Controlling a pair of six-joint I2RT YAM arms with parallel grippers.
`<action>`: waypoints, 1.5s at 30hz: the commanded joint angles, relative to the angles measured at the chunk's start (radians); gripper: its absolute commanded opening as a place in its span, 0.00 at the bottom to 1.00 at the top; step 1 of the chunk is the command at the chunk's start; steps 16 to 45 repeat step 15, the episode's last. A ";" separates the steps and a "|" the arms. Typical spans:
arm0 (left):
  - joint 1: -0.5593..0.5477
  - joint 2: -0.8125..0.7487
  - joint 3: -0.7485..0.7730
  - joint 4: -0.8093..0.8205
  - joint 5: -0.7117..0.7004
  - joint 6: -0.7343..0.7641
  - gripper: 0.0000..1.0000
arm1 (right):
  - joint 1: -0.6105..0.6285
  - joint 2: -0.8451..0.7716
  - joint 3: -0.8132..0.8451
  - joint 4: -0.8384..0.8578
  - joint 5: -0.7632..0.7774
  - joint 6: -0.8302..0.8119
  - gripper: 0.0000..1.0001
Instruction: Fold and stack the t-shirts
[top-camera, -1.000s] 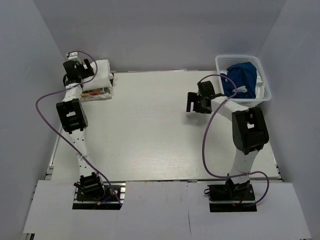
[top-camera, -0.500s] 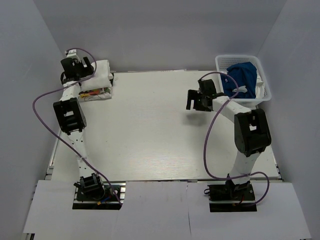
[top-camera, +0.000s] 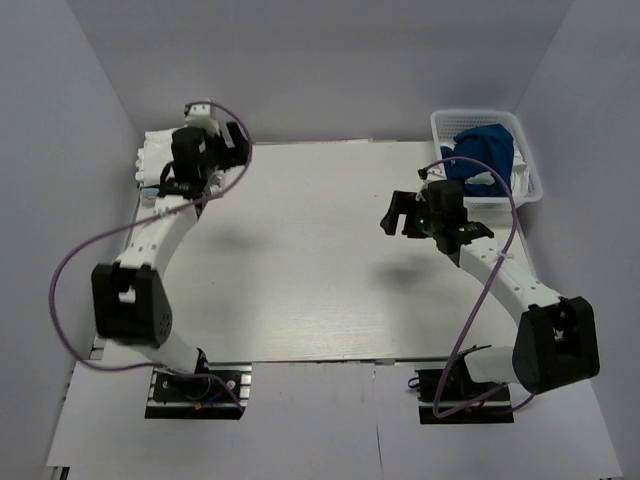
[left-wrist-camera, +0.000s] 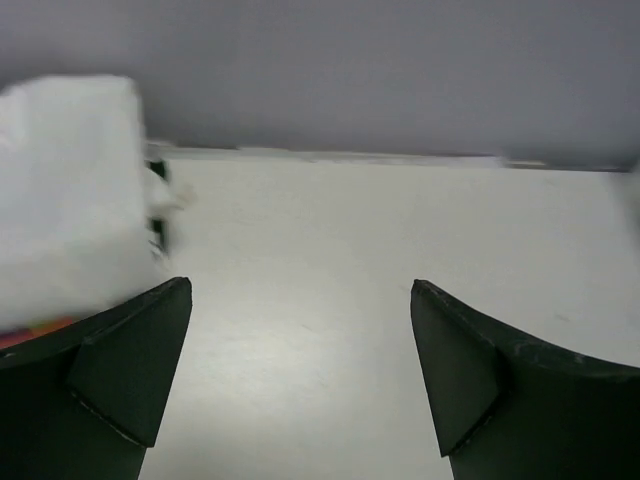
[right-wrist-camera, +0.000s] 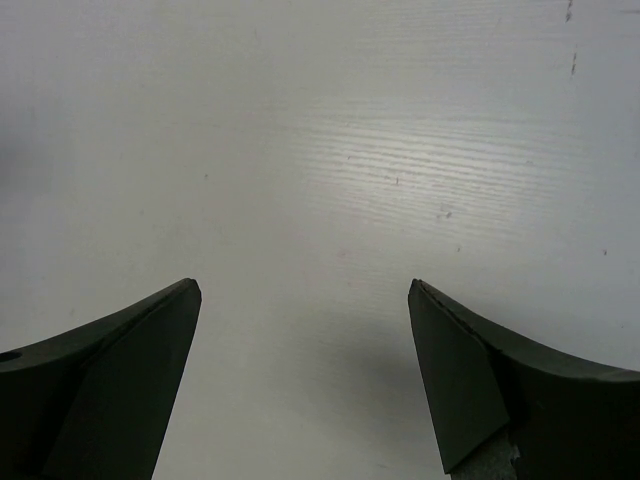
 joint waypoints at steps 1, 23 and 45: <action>-0.098 -0.329 -0.400 0.036 0.028 -0.255 1.00 | 0.003 -0.102 -0.076 0.047 -0.072 0.017 0.90; -0.392 -0.936 -0.879 -0.381 -0.098 -0.494 1.00 | 0.000 -0.486 -0.460 0.126 -0.188 0.092 0.90; -0.392 -0.936 -0.879 -0.381 -0.098 -0.494 1.00 | 0.000 -0.486 -0.460 0.126 -0.188 0.092 0.90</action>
